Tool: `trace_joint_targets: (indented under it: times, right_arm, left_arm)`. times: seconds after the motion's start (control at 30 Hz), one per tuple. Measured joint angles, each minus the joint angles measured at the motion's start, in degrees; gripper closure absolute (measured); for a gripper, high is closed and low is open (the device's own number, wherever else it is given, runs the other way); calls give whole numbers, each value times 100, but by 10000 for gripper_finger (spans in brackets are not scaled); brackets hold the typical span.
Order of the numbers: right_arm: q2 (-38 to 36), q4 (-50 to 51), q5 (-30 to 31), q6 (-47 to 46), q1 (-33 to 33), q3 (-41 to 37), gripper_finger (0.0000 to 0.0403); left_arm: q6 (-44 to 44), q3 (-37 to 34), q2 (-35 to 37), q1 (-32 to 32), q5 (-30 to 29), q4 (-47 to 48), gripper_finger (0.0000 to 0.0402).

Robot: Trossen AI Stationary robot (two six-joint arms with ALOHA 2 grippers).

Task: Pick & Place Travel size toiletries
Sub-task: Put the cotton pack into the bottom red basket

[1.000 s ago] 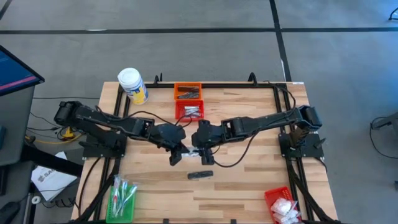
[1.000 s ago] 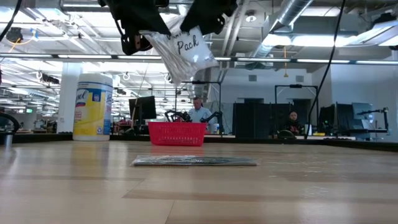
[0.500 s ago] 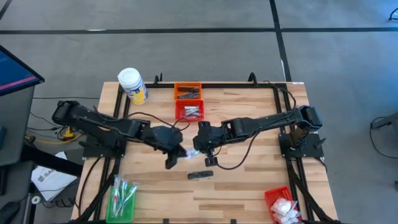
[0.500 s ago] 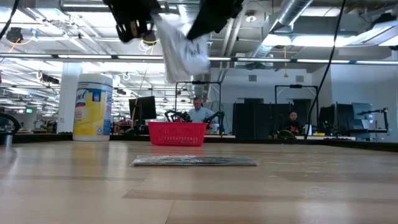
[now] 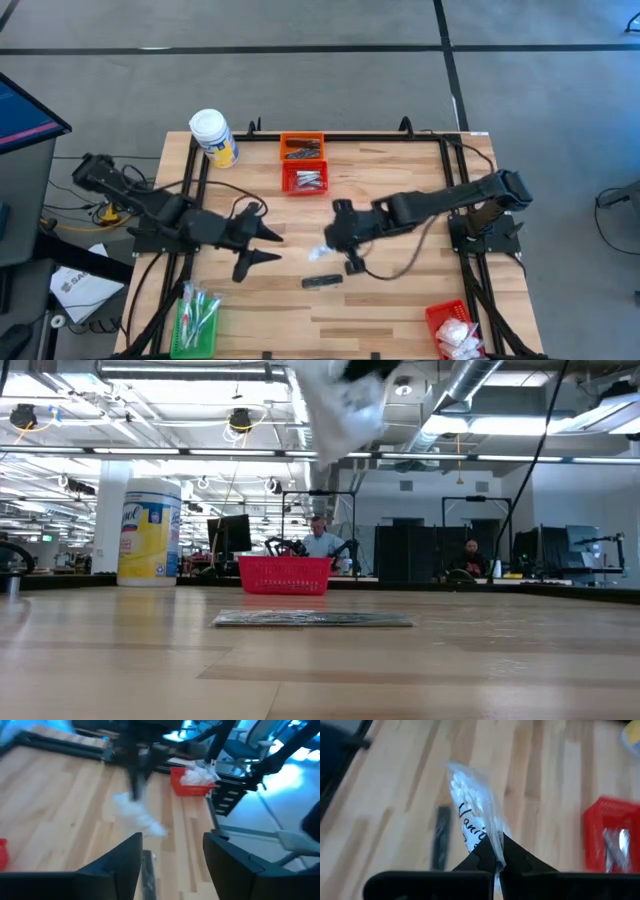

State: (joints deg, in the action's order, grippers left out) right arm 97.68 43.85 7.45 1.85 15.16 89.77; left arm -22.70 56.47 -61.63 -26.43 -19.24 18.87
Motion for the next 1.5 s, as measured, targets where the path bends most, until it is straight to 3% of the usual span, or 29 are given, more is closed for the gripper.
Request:
trace_joint_targets:
  times: [0.13,0.37,0.5,0.63,0.93,1.3,1.5]
  right_arm:
    - [-366,756,602,-838,561,-6,402]
    - [-873,1851,1657,-2629,1945,-4,403]
    - [-973,2869,2201,-4118,2672,-4,403]
    - [-969,3275,2529,-5196,3343,-6,403]
    - [-770,4158,2471,-7708,4623,-184,403]
    - [-801,3457,1946,-9929,5686,-1173,403]
    - [-853,3587,3032,-9766,5810,-1173,403]
  left_arm:
    - [145,0,-158,-213,-476,-17,197]
    - [153,0,-865,-215,-504,-121,198]
    - [424,0,-1369,-231,-515,-647,199]
    - [907,0,-1845,-254,-420,-1630,203]
    - [1384,0,-2417,-250,83,-2627,207]
    - [1429,0,-2424,-239,116,-2915,207]
    - [1881,7,-2865,-144,191,-4082,207]
